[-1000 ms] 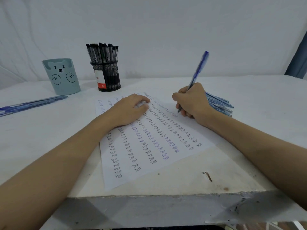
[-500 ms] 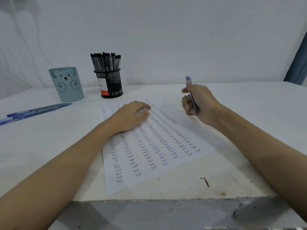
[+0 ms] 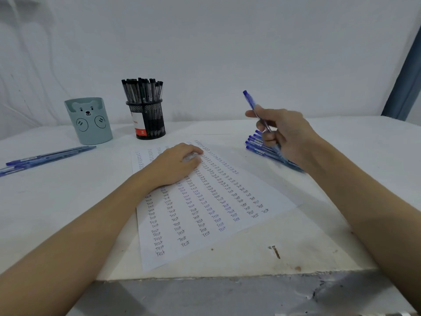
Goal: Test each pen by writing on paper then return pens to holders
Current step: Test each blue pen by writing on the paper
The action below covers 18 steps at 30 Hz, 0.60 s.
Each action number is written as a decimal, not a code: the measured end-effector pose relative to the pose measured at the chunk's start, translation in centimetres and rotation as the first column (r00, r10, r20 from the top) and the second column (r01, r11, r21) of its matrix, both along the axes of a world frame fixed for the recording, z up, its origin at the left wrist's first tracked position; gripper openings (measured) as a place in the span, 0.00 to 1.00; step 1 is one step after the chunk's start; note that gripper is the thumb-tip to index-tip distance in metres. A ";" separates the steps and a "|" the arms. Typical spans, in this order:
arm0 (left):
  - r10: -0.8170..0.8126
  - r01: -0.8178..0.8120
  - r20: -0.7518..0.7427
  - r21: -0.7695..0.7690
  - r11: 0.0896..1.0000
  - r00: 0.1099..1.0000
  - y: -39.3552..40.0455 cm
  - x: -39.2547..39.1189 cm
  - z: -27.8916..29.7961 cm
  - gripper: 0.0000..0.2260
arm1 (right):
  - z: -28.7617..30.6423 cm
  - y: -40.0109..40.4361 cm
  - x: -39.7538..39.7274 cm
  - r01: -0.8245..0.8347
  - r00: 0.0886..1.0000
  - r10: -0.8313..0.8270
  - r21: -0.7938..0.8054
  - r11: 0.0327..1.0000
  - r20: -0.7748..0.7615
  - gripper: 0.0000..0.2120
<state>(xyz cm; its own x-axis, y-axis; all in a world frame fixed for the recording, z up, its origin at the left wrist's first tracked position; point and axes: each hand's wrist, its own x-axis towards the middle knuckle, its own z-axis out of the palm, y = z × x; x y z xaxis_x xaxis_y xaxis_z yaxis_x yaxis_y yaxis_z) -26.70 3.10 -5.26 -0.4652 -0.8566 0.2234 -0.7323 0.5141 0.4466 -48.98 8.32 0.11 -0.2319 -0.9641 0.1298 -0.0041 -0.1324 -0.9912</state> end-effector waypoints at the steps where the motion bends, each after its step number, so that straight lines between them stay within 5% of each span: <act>1: -0.001 0.001 0.001 0.000 1.000 1.000 0.0 0.0 0.0 0.15 | 0.0 -0.2 -0.2 0.100 0.981 -0.106 -0.045 0.994 -0.162 0.08; 4: -0.004 0.004 0.001 0.003 1.000 1.000 0.0 0.0 0.0 0.15 | -0.6 -1.0 -0.8 0.229 0.739 -0.262 -0.134 0.964 -0.621 0.12; 6: -0.006 0.006 -0.004 0.005 1.000 1.000 0.0 0.1 0.0 0.15 | -1.2 -1.3 -1.2 0.230 0.584 -0.244 -0.130 0.964 -0.774 0.17; 14: -0.013 0.013 -0.024 -0.001 1.000 1.000 -0.1 0.1 -0.2 0.15 | -2.7 -1.8 -1.9 0.223 0.420 -0.238 -0.154 0.962 -0.876 0.04; 18: -0.018 0.018 -0.027 -0.010 1.000 0.999 -0.3 0.1 -0.3 0.15 | -3.3 -2.2 -2.2 0.244 0.372 -0.227 -0.141 0.959 -0.900 0.13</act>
